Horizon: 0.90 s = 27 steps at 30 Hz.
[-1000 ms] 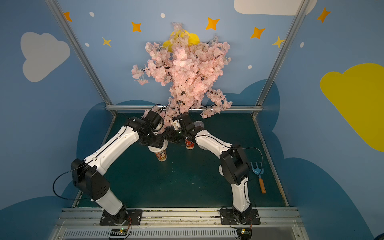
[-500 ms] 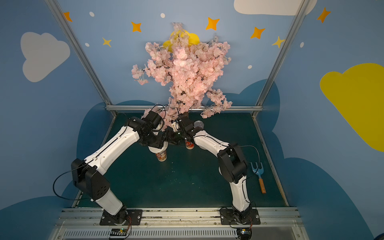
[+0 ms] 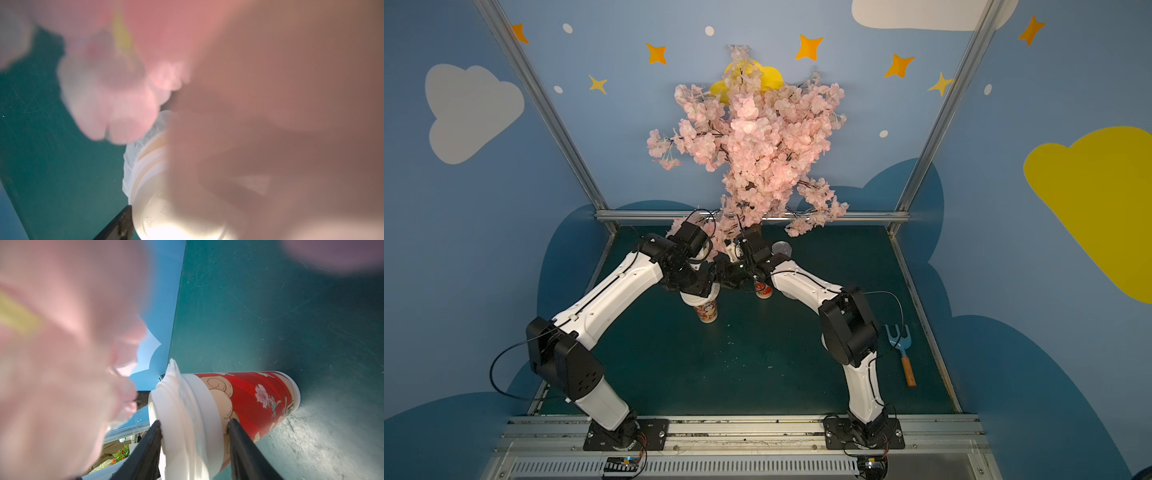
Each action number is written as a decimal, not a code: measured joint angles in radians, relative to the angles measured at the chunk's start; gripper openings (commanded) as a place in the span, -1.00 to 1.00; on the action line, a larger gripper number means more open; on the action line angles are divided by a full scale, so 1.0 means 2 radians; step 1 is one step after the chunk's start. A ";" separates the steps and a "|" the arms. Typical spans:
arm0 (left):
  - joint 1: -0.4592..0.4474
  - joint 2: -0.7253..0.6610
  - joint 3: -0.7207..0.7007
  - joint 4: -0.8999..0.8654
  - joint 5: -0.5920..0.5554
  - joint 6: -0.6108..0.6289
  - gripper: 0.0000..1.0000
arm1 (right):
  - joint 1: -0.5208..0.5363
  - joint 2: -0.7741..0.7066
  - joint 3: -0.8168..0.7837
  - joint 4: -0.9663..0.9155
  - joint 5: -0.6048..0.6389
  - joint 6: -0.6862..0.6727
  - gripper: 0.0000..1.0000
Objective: Put the leak-proof paper on the milk tea cups
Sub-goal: Secure the cup lid on the cup.
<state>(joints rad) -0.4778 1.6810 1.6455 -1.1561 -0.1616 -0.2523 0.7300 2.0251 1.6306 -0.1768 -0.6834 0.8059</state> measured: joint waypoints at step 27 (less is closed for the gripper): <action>0.000 0.009 0.028 -0.025 -0.009 0.008 0.63 | -0.001 0.000 0.000 0.010 0.000 0.011 0.34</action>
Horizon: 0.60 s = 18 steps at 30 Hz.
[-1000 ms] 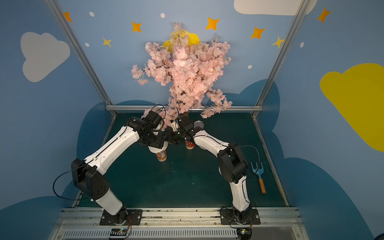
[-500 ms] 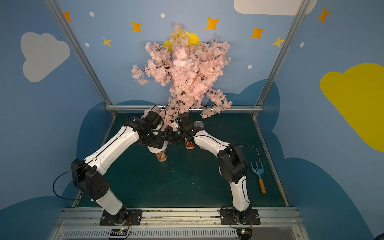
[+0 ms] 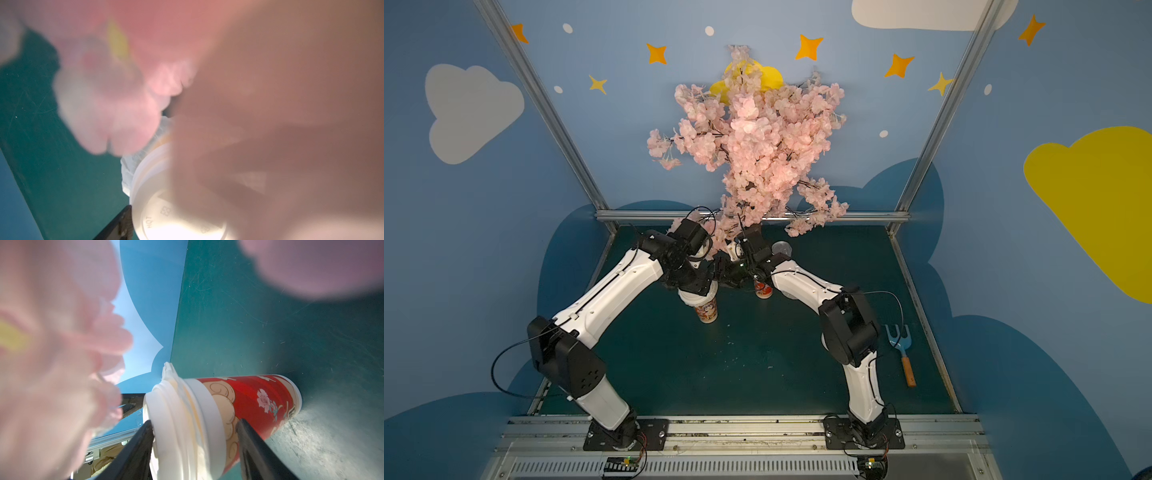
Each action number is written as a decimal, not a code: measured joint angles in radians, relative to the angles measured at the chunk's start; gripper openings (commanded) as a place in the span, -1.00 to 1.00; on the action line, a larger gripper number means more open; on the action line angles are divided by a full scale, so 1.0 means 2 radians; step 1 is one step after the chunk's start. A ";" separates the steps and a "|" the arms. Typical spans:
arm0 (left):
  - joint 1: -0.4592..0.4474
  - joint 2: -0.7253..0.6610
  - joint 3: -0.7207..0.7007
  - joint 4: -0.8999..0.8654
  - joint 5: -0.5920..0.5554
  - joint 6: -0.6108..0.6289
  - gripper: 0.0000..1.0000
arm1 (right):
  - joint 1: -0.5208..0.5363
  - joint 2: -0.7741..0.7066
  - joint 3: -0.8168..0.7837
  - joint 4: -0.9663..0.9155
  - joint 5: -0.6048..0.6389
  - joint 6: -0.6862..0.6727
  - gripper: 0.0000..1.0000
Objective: Put the leak-proof paper on the milk tea cups
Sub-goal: Secure the cup lid on the cup.
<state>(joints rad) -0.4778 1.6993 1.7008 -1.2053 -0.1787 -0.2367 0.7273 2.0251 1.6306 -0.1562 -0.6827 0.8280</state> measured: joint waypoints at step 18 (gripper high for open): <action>0.001 0.003 0.006 -0.006 0.005 0.003 0.61 | -0.001 0.000 0.000 -0.001 0.000 -0.003 0.36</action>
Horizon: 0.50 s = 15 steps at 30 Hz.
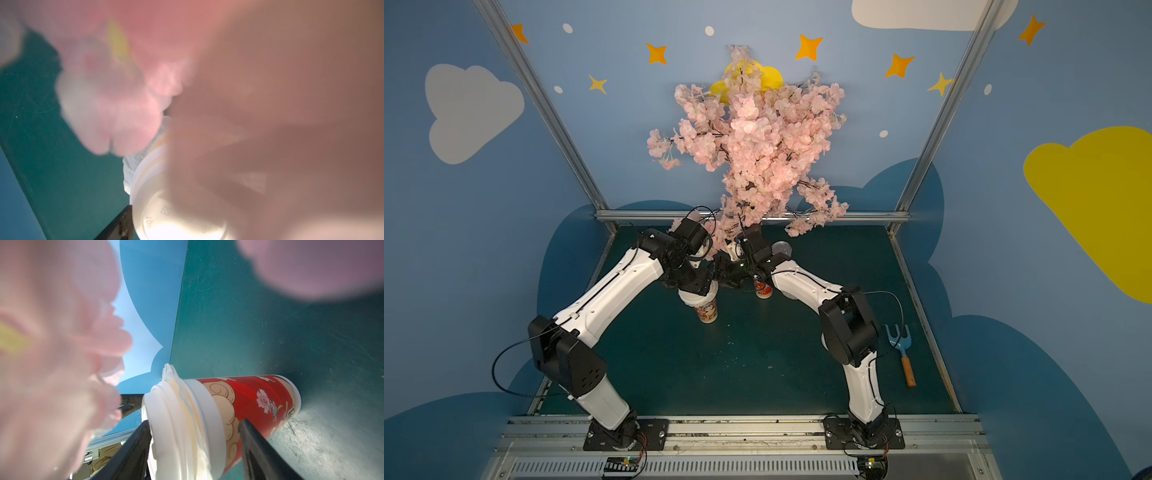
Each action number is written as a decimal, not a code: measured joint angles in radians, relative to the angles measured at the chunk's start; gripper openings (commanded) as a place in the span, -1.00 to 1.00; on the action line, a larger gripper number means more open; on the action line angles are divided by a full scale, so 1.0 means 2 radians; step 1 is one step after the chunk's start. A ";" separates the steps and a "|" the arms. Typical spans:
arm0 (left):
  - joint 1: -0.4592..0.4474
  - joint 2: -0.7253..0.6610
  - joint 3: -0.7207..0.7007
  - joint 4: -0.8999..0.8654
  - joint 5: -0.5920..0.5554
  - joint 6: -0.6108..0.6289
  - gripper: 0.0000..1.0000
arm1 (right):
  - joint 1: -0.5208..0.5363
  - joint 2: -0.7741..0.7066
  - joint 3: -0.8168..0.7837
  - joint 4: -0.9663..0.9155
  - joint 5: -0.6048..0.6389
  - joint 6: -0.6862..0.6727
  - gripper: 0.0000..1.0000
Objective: Put the leak-proof paper on the milk tea cups
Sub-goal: Secure the cup lid on the cup.
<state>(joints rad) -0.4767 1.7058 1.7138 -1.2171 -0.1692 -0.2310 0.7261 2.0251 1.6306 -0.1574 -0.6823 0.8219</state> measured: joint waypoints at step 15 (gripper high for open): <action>0.000 0.013 0.013 -0.007 0.009 0.006 0.60 | -0.003 0.000 -0.001 -0.002 0.003 -0.007 0.33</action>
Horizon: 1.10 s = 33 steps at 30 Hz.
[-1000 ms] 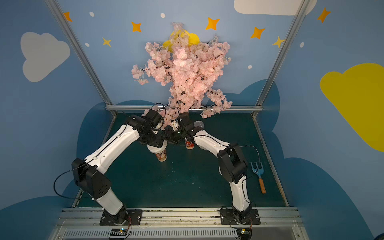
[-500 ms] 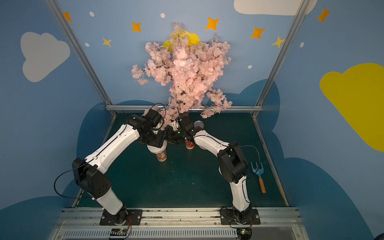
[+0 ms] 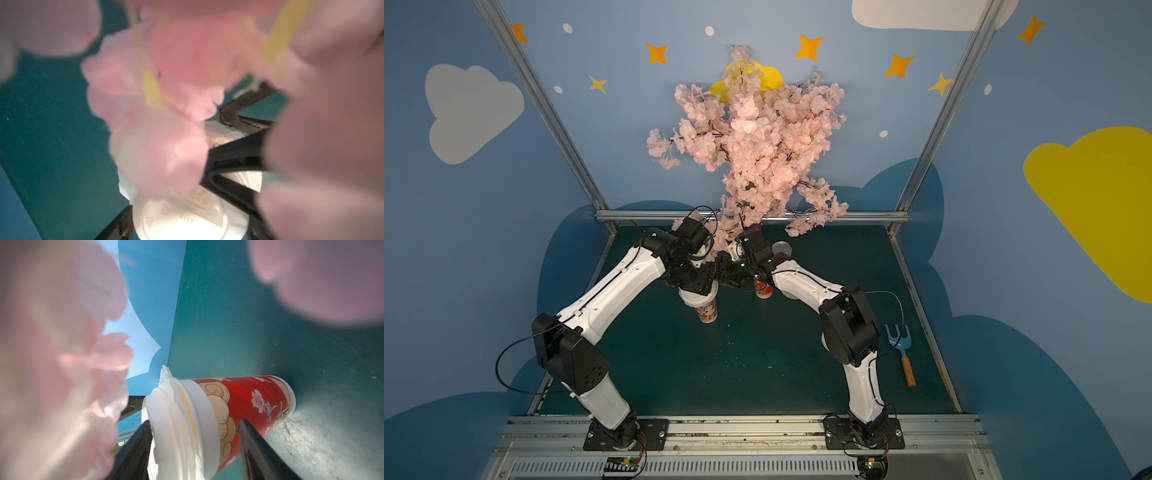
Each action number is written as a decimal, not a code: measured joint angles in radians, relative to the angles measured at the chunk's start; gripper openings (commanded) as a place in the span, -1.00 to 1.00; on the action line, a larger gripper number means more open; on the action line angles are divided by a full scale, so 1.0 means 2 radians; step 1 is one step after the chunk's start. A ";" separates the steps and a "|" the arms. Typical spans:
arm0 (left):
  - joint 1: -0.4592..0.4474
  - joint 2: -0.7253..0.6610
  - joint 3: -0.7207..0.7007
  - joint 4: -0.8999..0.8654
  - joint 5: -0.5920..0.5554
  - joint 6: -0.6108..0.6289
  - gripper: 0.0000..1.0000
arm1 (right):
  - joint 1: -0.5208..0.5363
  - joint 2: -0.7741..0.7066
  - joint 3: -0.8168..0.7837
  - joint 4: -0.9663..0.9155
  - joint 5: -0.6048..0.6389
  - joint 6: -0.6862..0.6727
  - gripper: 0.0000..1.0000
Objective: Put the leak-proof paper on the milk tea cups
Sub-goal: Secure the cup lid on the cup.
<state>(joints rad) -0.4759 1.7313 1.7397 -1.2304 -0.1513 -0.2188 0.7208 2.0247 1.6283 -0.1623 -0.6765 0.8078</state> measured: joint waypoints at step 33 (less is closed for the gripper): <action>0.000 0.014 0.018 -0.010 -0.001 0.007 0.59 | -0.003 0.000 -0.003 0.000 0.005 0.000 0.39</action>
<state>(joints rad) -0.4755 1.7603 1.7763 -1.2507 -0.1532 -0.2054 0.7155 2.0247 1.6215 -0.1623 -0.6666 0.8074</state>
